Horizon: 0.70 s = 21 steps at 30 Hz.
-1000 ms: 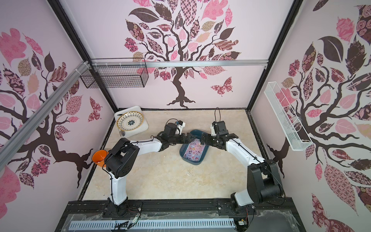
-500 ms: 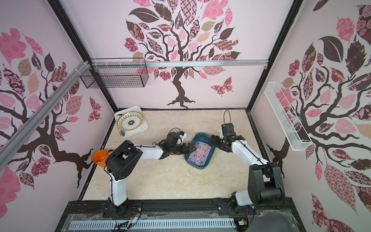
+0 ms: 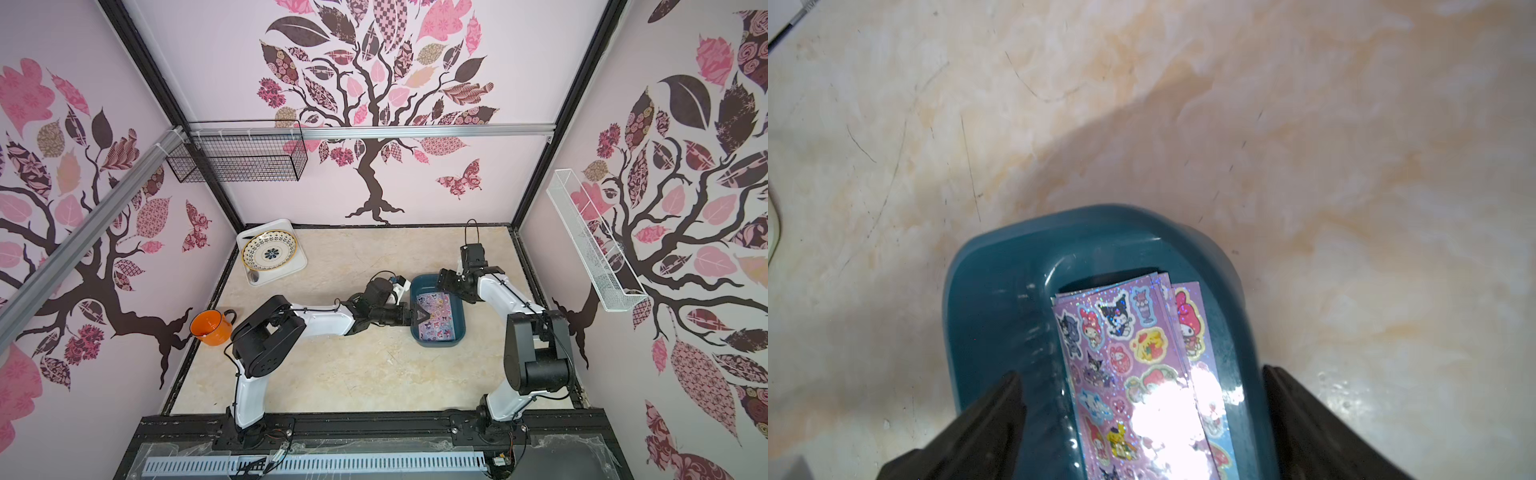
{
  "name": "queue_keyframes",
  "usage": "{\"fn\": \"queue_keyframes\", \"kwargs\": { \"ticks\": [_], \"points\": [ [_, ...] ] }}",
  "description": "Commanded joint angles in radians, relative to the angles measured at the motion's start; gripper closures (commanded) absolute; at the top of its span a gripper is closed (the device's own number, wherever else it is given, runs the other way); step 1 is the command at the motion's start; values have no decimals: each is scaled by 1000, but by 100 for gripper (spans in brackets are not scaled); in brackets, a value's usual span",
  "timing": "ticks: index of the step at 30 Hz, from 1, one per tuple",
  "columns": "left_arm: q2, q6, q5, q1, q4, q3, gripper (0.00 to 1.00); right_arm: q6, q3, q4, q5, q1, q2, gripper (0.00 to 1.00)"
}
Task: Take the stickers out of the storage box
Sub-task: Move the storage box to the center of the board, then pick up the sticker from the storage box.
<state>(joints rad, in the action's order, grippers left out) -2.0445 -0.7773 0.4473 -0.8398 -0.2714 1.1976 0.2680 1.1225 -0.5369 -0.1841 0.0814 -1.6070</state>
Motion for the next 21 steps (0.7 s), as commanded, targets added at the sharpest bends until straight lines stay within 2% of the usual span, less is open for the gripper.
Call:
{"fn": "queue_keyframes", "kwargs": {
  "ticks": [1, 7, 14, 17, 21],
  "points": [
    [18, 60, -11, 14, 23, 24, 11, -54, 41, -77, 52, 5, 5, 9],
    [78, 98, -22, 113, 41, -36, 11, -69, 1, -96, 122, 5, 54, 7],
    [151, 205, -80, 157, 146, -72, 10, -94, -87, -35, 28, 15, 148, 7],
    [175, 238, -104, 163, 160, -88, 10, -125, -76, -58, 28, 62, 136, 11],
    [216, 270, -134, 187, 174, -122, 10, -150, -64, -62, 105, 158, 93, 10]
  ]
}}
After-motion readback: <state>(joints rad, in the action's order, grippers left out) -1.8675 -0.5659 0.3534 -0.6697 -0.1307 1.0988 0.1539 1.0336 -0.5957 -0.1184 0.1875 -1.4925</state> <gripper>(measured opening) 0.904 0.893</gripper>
